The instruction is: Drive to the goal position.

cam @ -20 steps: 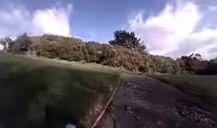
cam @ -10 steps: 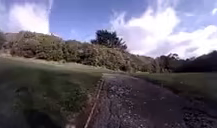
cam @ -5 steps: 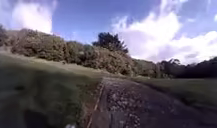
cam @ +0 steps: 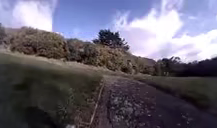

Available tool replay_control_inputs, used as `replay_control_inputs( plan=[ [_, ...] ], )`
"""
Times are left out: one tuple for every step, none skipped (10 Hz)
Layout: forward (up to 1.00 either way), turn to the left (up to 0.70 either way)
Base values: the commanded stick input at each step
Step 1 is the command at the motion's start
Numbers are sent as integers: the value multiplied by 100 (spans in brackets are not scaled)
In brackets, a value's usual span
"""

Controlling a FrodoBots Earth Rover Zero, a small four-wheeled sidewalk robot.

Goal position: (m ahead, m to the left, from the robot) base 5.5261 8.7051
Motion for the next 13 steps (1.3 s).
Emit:
replay_control_inputs(
  plan=[
    [70, -32],
    [70, -32],
    [70, -32],
    [70, -32],
    [70, -32],
    [70, -32],
    [70, -31],
    [70, 0],
    [70, 0],
    [70, 0],
    [70, 0],
    [70, 0],
    [70, 0]
  ],
)
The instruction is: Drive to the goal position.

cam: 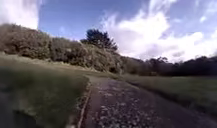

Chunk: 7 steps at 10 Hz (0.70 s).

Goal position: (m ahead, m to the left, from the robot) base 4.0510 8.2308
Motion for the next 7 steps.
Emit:
replay_control_inputs(
  plan=[
    [24, 0],
    [6, 0],
    [5, 0],
    [5, 0],
    [5, 0],
    [5, 0],
    [5, 0]
  ],
)
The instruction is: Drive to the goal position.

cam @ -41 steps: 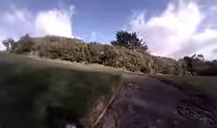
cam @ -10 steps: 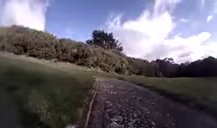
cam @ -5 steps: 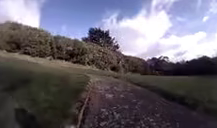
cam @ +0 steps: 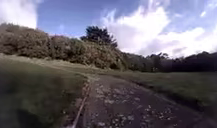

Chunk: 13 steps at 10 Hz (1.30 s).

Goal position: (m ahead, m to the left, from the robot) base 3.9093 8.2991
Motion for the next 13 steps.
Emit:
replay_control_inputs(
  plan=[
    [5, 0],
    [5, 0],
    [5, 0],
    [5, 0],
    [5, 0],
    [5, 0],
    [5, 0],
    [5, 0],
    [5, 0],
    [5, 0],
    [5, 0],
    [5, 0],
    [5, 0]
  ],
)
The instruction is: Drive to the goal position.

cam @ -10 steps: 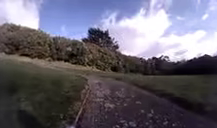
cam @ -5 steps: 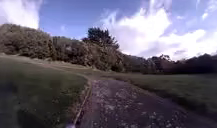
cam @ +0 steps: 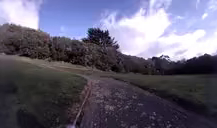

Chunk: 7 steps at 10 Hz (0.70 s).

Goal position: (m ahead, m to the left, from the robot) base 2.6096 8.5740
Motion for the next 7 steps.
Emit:
replay_control_inputs(
  plan=[
    [5, 0],
    [5, 0],
    [5, 0],
    [5, 0],
    [5, 0],
    [5, 0],
    [5, 0]
  ],
)
